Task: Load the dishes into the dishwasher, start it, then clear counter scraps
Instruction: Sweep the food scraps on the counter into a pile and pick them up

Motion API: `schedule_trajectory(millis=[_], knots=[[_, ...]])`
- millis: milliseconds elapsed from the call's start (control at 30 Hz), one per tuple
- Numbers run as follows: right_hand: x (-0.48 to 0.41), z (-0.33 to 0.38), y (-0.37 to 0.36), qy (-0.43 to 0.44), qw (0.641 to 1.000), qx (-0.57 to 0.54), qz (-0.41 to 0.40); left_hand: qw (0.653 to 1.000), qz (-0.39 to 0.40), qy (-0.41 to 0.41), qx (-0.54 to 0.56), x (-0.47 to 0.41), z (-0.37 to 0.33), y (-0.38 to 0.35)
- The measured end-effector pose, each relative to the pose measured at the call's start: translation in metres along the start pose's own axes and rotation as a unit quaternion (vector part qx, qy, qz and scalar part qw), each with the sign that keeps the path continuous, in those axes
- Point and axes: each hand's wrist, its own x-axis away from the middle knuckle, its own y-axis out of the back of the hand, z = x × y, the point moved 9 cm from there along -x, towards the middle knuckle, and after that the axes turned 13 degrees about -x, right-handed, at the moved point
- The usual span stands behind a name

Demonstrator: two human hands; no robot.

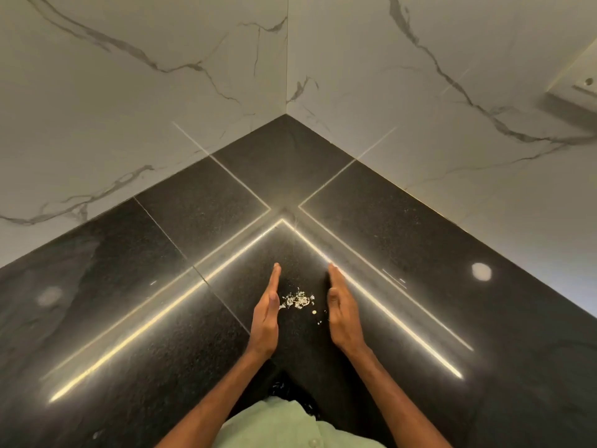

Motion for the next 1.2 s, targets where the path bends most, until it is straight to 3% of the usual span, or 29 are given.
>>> schedule_trajectory(millis=[67,167,267,367,467,567,667,933,1200], knots=[[0.003,-0.006,0.005,-0.029,0.994,0.096,-0.047,1.000,0.000,0.018,0.006,-0.002,-0.004,-0.005],[0.002,-0.002,-0.036,-0.022,0.976,0.214,0.036,0.999,0.043,0.017,0.007,-0.002,-0.015,-0.026],[-0.010,0.009,-0.059,-0.024,0.991,0.109,0.074,0.995,0.062,0.041,0.060,-0.001,-0.011,-0.030],[-0.016,0.010,-0.033,-0.047,0.994,-0.095,-0.019,0.992,0.002,0.079,0.101,0.004,0.010,-0.006],[-0.014,0.004,0.004,-0.031,0.990,-0.033,-0.134,0.983,-0.057,0.109,0.139,0.003,0.023,0.019],[-0.010,0.011,-0.028,0.011,0.998,0.058,-0.032,0.985,-0.055,0.096,0.136,0.003,0.018,0.019],[0.002,0.024,-0.066,0.116,0.976,0.167,0.077,0.985,-0.044,0.096,0.140,0.006,0.016,0.015],[0.017,0.032,-0.032,0.230,0.924,0.286,0.105,0.977,-0.056,0.111,0.172,0.006,0.023,0.021],[0.059,0.021,-0.005,0.210,0.916,0.323,0.110,0.966,-0.071,0.130,0.212,0.005,0.038,0.016]])
